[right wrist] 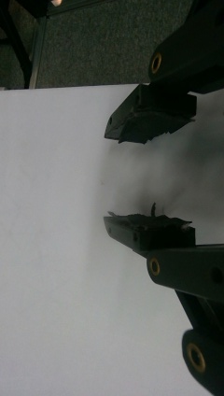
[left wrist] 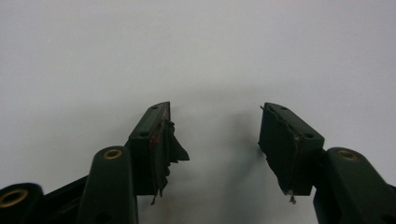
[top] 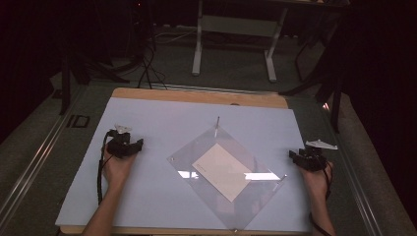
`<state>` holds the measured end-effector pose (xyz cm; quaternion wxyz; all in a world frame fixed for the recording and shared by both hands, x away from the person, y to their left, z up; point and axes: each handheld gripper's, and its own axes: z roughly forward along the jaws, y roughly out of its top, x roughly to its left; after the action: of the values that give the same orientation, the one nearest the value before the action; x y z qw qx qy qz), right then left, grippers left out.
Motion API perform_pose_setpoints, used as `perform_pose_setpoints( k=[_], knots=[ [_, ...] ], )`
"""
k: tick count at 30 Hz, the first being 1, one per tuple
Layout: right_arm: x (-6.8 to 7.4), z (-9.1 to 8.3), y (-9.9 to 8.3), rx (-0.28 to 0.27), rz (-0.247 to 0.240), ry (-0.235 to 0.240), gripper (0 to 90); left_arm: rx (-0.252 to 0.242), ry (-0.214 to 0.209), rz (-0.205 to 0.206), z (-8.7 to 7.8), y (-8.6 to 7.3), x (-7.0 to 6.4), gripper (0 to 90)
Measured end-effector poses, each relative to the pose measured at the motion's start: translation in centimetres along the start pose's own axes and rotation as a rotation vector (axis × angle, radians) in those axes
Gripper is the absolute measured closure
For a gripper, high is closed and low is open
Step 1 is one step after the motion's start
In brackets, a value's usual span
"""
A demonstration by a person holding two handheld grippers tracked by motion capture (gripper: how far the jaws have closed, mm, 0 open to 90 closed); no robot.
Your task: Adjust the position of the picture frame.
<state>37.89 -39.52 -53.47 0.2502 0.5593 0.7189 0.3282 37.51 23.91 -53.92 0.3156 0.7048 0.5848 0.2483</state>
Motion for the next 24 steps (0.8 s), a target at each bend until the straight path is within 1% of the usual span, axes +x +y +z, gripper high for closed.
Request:
perform_pose_setpoints(
  k=[1,2,4,5,6,9,10,11,12,15,16,17,18,19,20,21,22,23,24],
  knots=[
    [0.0,0.0,0.0,0.000,0.000,0.000,51.3,-0.008,-0.004,0.004,-0.1,0.1,0.0,44.8],
    [0.2,-0.1,-0.1,-0.001,-0.014,0.003,52.0,-0.023,-0.006,0.010,-0.4,0.2,0.0,44.8],
    [0.2,-0.1,-0.1,0.000,-0.023,0.009,52.0,-0.023,-0.006,0.010,-0.4,0.2,0.0,44.8],
    [0.5,-0.2,-0.1,0.006,-0.037,0.013,53.3,-0.028,-0.022,0.014,-0.8,0.2,0.0,44.7],
    [0.6,-0.2,-0.1,0.008,-0.047,0.020,53.8,-0.027,-0.029,0.014,-0.8,0.2,0.0,44.8],
    [0.8,-0.2,-0.1,0.008,-0.053,0.018,54.2,-0.034,-0.034,0.019,-0.9,0.1,0.0,45.2],
    [0.9,-0.4,0.0,0.001,-0.066,0.028,55.0,-0.041,-0.042,0.021,-1.0,0.1,0.0,46.4],
    [0.9,-0.4,0.0,0.001,-0.066,0.028,55.0,-0.041,-0.042,0.021,-1.0,0.1,0.0,47.1],
    [1.1,-0.5,0.1,0.001,-0.077,0.034,55.5,-0.049,-0.052,0.026,-1.1,0.2,-0.1,47.3],
    [1.4,-0.6,0.3,-0.007,-0.087,0.045,56.5,-0.053,-0.056,0.034,-1.3,0.3,-0.3,48.3],
    [1.6,-0.7,0.6,-0.007,-0.102,0.063,58.3,-0.060,-0.071,0.038,-1.4,0.4,-0.6,48.8],
    [1.7,-0.8,0.7,-0.009,-0.105,0.072,58.8,-0.065,-0.081,0.038,-1.5,0.4,-0.8,49.8],
    [1.7,-0.8,0.7,-0.009,-0.105,0.072,58.8,-0.065,-0.081,0.038,-1.5,0.4,-0.8,50.3],
    [2.0,-0.9,0.9,-0.011,-0.107,0.090,60.0,-0.061,-0.090,0.049,-1.6,0.5,-1.0,50.5],
    [2.2,-0.9,1.0,-0.011,-0.108,0.099,60.1,-0.062,-0.098,0.070,-1.6,0.6,-1.5,50.5],
    [2.4,-1.0,1.0,-0.008,-0.115,0.103,60.1,-0.060,-0.105,0.082,-1.6,0.7,-1.7,50.5],
    [2.4,-1.0,1.0,-0.008,-0.115,0.103,60.1,-0.060,-0.105,0.082,-1.6,0.7,-1.7,50.5],
    [2.5,-1.0,1.0,-0.005,-0.124,0.109,60.2,-0.061,-0.108,0.092,-1.7,0.8,-2.0,50.5],
    [2.9,-1.2,1.0,-0.003,-0.142,0.116,60.2,-0.062,-0.123,0.103,-1.7,1.0,-2.3,50.5]
  ],
)
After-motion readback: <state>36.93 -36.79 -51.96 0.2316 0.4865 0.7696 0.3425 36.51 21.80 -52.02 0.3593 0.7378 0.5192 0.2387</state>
